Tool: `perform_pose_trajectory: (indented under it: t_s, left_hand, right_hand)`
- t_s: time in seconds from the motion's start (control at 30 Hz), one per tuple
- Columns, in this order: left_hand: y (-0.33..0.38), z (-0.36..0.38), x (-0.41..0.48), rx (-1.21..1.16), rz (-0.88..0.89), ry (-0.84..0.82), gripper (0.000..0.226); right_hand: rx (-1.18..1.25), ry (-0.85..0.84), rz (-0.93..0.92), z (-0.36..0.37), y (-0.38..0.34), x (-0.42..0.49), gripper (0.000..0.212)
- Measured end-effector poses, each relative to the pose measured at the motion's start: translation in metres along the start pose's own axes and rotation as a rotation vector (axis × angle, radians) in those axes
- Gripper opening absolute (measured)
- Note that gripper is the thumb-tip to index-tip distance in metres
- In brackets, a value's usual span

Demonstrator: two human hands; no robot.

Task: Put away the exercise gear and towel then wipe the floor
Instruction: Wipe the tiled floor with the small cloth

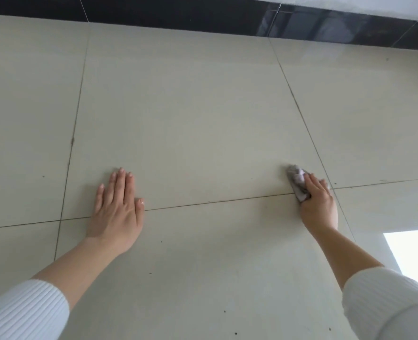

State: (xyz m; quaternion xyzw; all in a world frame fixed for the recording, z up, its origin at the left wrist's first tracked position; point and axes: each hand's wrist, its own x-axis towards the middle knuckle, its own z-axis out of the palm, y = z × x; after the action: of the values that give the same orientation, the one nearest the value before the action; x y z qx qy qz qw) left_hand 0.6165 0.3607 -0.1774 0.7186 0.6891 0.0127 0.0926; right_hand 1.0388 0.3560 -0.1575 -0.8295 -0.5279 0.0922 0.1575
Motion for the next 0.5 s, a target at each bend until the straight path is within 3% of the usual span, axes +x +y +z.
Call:
perform_pose_trajectory:
  t_s: [0.13, 0.2, 0.27, 0.5]
  left_hand:
    - [0.001, -0.002, 0.001, -0.017, -0.008, -0.035, 0.077]
    - [0.002, -0.002, 0.001, -0.028, -0.012, -0.047, 0.075]
    - [0.003, -0.004, 0.001, -0.041, -0.024, -0.049, 0.070]
    - [0.007, -0.012, -0.008, -0.049, -0.015, -0.112, 0.063]
  right_hand:
    - [0.045, 0.154, 0.157, 0.011, -0.016, -0.031, 0.056]
    - [0.105, 0.185, 0.053, 0.020, -0.040, -0.057, 0.050]
    - [0.179, 0.095, -0.045, 0.031, -0.063, -0.090, 0.047]
    - [0.145, -0.261, -0.791, 0.039, -0.083, -0.182, 0.047]
